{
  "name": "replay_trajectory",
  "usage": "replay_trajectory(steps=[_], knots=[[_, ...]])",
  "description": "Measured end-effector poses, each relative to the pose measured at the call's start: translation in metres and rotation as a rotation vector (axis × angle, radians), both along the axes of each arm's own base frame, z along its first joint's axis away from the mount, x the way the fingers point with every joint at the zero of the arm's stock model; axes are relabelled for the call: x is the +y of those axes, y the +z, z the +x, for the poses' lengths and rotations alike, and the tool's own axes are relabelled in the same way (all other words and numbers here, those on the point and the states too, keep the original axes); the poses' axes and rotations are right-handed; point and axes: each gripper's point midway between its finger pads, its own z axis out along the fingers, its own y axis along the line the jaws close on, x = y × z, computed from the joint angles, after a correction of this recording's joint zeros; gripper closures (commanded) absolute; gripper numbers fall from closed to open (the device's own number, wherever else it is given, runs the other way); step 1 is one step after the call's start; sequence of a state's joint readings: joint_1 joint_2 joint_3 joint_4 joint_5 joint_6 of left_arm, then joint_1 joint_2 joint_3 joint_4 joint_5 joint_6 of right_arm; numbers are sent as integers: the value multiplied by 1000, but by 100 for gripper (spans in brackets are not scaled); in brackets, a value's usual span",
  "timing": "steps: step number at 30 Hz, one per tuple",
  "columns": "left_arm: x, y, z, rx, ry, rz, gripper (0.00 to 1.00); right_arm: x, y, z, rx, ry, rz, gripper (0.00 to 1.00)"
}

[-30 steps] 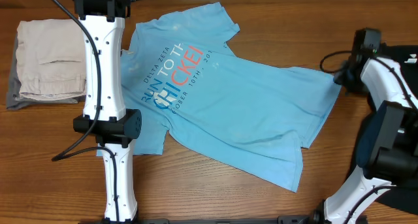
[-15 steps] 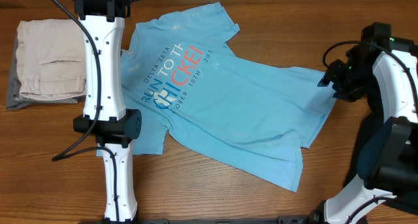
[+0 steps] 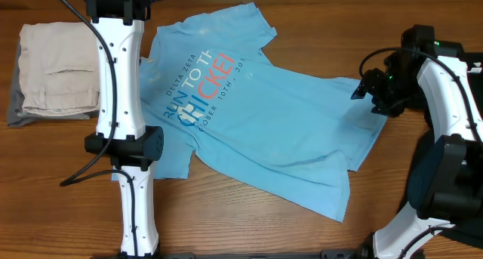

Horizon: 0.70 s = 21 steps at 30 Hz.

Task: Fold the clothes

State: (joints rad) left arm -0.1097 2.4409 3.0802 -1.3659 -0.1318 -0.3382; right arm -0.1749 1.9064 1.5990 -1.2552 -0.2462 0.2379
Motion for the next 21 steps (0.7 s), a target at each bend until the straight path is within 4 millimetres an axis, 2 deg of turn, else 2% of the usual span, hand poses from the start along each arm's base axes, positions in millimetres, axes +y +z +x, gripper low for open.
replay_trajectory(steps=[2,5,6,11,16,21], knots=[[0,0,0,0,0,0,0,-6,-3,3,-5,-20,-31,60],[0,0,0,0,0,0,0,-12,-8,12,-24,-37,-61,86],[0,0,0,0,0,0,0,-14,-11,16,-33,-46,-67,89],[0,0,0,0,0,0,0,-23,-44,34,-28,-62,-98,96],[0,0,0,0,0,0,0,-32,-77,49,-26,-69,-135,96],[0,0,0,0,0,0,0,-40,-96,63,-53,-78,-174,96]])
